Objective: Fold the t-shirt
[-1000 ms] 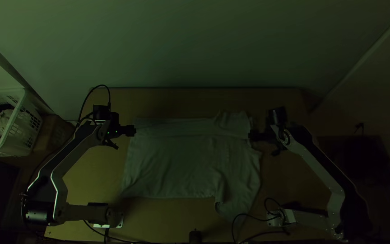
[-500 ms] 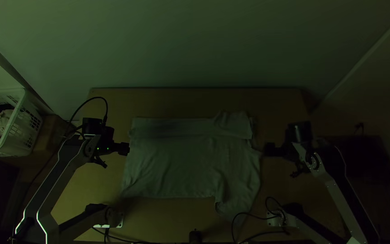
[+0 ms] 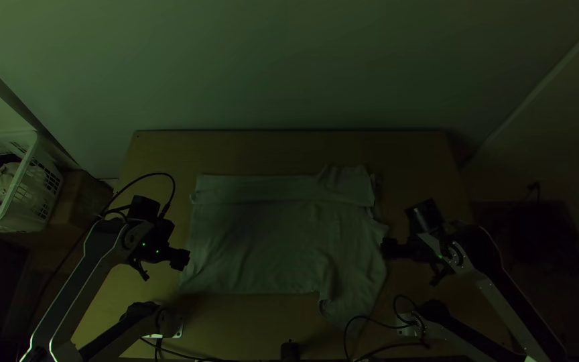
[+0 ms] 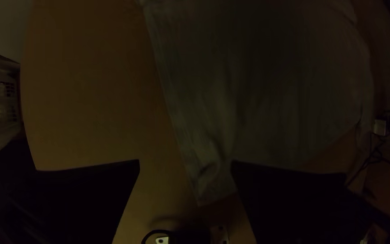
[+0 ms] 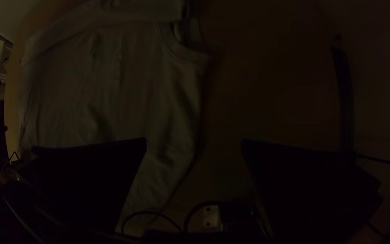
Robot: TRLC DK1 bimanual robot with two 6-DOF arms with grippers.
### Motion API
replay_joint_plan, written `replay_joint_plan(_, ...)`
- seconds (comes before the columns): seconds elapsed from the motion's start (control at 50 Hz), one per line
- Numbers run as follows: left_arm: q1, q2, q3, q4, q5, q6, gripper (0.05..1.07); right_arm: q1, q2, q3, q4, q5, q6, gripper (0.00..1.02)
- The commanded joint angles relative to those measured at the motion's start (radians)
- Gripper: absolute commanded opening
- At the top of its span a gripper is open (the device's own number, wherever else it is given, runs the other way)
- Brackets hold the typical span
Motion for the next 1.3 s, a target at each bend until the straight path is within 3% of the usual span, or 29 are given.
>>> replay_joint_plan(0.0, -0.032, -0.019, -0.044, -0.043, -0.027, 0.026, 1.02, 0.036, 0.010, -0.028, -0.014, -0.010, 0.057, 0.96)
replay_joint_plan(0.28, -0.171, 0.004, -0.113, -0.061, -0.099, 0.000, 1.02, 0.083, 0.056, -0.080, -0.013, -0.022, 0.070, 0.96)
replay_joint_plan(0.42, -0.220, 0.070, -0.119, -0.061, -0.106, -0.035, 1.02, 0.091, 0.073, -0.114, 0.004, -0.058, 0.068, 0.95)
replay_joint_plan(1.28, -0.294, 0.409, -0.115, -0.055, -0.152, -0.068, 1.02, 0.089, 0.076, -0.204, 0.098, -0.137, 0.028, 0.92)
